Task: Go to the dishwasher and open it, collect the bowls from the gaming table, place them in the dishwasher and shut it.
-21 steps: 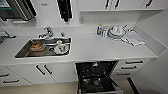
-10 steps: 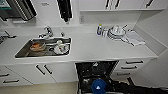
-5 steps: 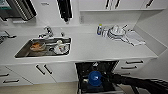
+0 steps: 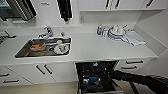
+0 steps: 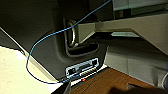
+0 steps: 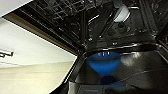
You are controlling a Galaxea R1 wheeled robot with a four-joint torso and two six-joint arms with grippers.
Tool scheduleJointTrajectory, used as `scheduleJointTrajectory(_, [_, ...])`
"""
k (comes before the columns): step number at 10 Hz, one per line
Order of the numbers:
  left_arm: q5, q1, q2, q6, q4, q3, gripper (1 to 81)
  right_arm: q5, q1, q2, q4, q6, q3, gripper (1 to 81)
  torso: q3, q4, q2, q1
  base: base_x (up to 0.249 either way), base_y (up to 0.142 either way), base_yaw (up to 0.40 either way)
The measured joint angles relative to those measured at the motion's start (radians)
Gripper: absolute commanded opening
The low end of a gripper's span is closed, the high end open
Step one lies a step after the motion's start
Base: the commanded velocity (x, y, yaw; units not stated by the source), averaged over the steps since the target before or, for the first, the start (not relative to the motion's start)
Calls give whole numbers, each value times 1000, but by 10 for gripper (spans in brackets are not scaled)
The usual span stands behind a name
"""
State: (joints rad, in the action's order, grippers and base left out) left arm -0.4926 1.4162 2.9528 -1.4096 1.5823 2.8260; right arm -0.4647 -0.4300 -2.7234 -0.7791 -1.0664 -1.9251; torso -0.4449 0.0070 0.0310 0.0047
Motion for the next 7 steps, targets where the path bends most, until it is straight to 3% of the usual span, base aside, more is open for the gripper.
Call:
scheduleJointTrajectory(4, [0, 0, 0, 1, -1, 0, 811, -24, 0, 83, 13, 0, 120, 811, 0, 0, 0, 0, 0, 0, 0])
scheduleJointTrajectory(7, [20, -3, 0, 4, -37, 0, 811, -74, -11, 177, 18, 1, 300, 811, 0, 0, 0, 0, 0, 0, 0])
